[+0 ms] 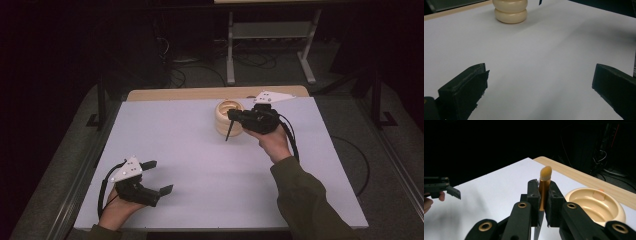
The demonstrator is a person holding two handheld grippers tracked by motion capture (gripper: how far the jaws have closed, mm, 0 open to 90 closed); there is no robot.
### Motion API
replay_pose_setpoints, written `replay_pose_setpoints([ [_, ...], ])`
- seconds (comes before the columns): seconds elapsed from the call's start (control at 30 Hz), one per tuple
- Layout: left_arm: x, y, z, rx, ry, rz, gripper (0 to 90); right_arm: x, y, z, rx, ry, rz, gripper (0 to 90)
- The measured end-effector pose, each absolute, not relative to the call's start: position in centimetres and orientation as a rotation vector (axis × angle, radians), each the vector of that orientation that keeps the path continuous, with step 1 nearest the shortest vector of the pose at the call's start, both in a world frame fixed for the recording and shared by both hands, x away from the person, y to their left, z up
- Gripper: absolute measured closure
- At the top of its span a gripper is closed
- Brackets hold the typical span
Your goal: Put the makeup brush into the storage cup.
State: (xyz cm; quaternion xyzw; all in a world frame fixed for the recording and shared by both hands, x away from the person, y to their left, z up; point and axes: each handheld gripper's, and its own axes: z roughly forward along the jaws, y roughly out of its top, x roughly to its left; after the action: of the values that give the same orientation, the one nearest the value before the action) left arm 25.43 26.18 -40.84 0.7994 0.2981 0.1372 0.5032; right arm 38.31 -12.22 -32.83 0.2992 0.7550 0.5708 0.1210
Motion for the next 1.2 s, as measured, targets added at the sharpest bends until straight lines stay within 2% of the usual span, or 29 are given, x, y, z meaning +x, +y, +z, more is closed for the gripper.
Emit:
replay_pose_setpoints([
  [1.2, 25.0, 26.9, -41.0, 1.92, 0.737, 0.339, 0.0, 42.6, -11.6, -29.4, 0.922, 2.123, 1.646, 82.3],
])
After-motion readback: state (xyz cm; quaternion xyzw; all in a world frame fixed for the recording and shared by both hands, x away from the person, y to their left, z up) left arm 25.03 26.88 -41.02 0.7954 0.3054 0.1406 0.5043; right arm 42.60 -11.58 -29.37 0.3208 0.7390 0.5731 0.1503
